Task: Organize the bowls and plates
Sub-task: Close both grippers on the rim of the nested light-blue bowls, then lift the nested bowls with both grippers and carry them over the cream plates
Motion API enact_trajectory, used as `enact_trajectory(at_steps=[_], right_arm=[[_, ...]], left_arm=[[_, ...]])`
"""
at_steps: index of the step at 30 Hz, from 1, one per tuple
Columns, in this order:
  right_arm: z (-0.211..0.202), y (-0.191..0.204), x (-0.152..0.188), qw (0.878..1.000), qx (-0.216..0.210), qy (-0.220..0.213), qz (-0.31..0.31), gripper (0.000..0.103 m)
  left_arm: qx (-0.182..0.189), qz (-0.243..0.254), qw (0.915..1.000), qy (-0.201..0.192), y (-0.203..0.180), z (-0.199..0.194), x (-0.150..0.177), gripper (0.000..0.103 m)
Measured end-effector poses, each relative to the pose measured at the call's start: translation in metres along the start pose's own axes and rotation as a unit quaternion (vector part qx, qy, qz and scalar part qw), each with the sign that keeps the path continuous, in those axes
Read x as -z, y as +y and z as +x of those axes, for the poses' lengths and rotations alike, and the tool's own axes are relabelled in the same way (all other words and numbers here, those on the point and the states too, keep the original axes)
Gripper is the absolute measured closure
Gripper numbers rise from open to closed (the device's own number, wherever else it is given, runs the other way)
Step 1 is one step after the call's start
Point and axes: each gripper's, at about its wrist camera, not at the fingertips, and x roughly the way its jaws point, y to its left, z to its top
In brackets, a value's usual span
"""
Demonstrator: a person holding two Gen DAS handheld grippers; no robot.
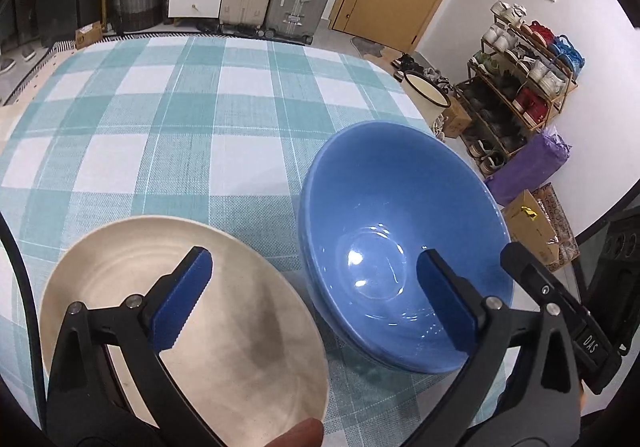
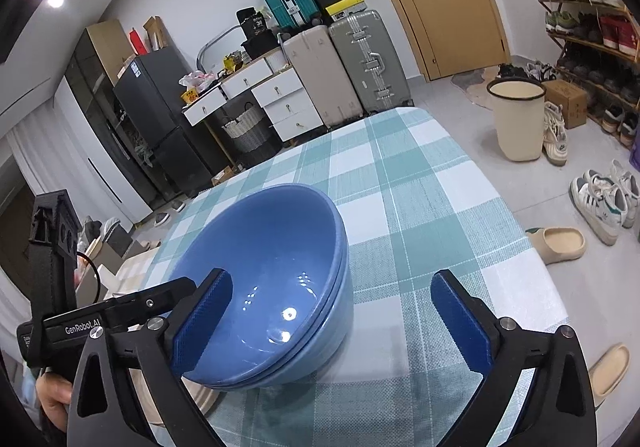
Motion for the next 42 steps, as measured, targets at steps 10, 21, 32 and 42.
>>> enact_trajectory(at_steps=[10,21,32,42], right_arm=[[0.010,-0.006,0.005,0.999,-0.035,0.012,0.012,0.005],[0.015,0.003,0.007,0.998,-0.046,0.037,-0.006,0.048],[0.011,0.012,0.008,0.999,-0.029,0.023,-0.033,0.060],[0.009,0.013,0.006,0.999,-0.023,0.018,-0.037,0.060]], left_arm=[[0.022,0.003,0.9997,0.013,-0.004,0.014,0.005,0.018],[0.025,0.030,0.9991,0.016,-0.016,0.017,0.012,0.055],[0.014,0.038,0.9991,0.010,-0.016,0.011,0.014,0.062],[0.009,0.041,0.9991,0.004,-0.019,0.002,0.013,0.061]])
